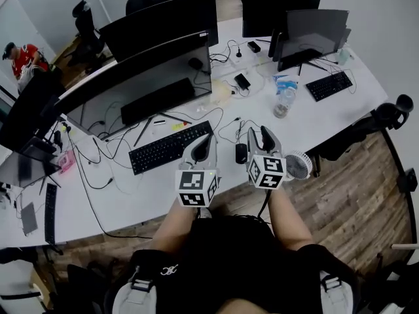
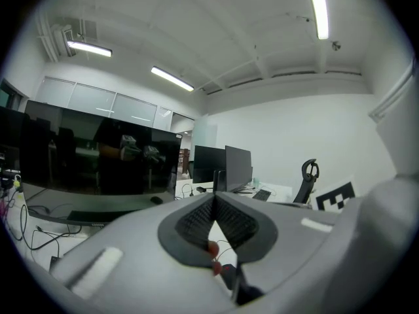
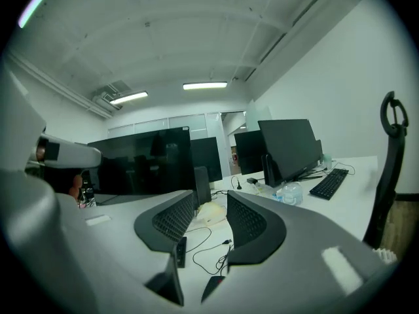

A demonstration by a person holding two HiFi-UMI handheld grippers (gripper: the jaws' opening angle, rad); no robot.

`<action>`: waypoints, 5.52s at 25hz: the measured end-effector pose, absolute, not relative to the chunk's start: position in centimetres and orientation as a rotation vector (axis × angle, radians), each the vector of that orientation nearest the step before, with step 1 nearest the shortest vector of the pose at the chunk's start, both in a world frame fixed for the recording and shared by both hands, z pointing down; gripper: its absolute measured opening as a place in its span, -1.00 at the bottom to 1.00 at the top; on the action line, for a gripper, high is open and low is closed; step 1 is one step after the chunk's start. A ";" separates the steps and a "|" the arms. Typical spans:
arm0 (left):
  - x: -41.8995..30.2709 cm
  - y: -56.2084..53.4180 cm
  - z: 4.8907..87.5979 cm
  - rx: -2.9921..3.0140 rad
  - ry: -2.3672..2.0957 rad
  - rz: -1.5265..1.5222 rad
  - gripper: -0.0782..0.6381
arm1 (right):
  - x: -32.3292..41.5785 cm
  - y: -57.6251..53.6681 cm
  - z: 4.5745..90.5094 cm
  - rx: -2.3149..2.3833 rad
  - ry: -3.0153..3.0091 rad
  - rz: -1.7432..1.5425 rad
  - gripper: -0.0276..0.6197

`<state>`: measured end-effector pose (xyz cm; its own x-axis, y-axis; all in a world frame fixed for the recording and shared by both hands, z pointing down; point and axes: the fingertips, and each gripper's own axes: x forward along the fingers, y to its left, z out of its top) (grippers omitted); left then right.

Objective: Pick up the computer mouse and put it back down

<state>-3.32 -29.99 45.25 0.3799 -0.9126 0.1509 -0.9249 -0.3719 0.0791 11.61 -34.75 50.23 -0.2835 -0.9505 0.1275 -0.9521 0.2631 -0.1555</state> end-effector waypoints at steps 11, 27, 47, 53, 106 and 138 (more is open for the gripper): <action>-4.7 -31.4 45.9 2.487 -1.656 0.151 -0.64 | 10.2 -37.0 65.5 1.687 -2.203 0.621 -0.06; -8.0 -31.6 46.7 2.445 -1.706 0.195 -0.64 | 9.0 -36.6 76.8 1.533 -1.927 0.875 0.09; -8.8 -31.1 46.4 2.453 -1.696 0.146 -0.64 | 9.7 -36.3 72.5 1.596 -1.981 0.685 -0.05; -8.1 -31.3 46.0 2.467 -1.675 0.122 -0.64 | 9.8 -36.9 65.0 1.712 -2.121 0.580 -0.05; -7.5 -32.3 44.5 2.477 -1.715 0.069 -0.64 | 9.8 -37.7 52.8 1.855 -2.300 0.274 -0.05; -10.8 -30.9 45.4 2.382 -1.806 0.090 -0.64 | 11.2 -36.2 71.5 1.722 -2.063 0.588 -0.04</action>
<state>-10.76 -30.85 45.42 0.2727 -0.9521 0.1386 -0.9611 -0.2631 0.0837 11.20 -36.19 71.52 -0.1706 -0.8221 0.5432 -0.9849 0.1580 -0.0703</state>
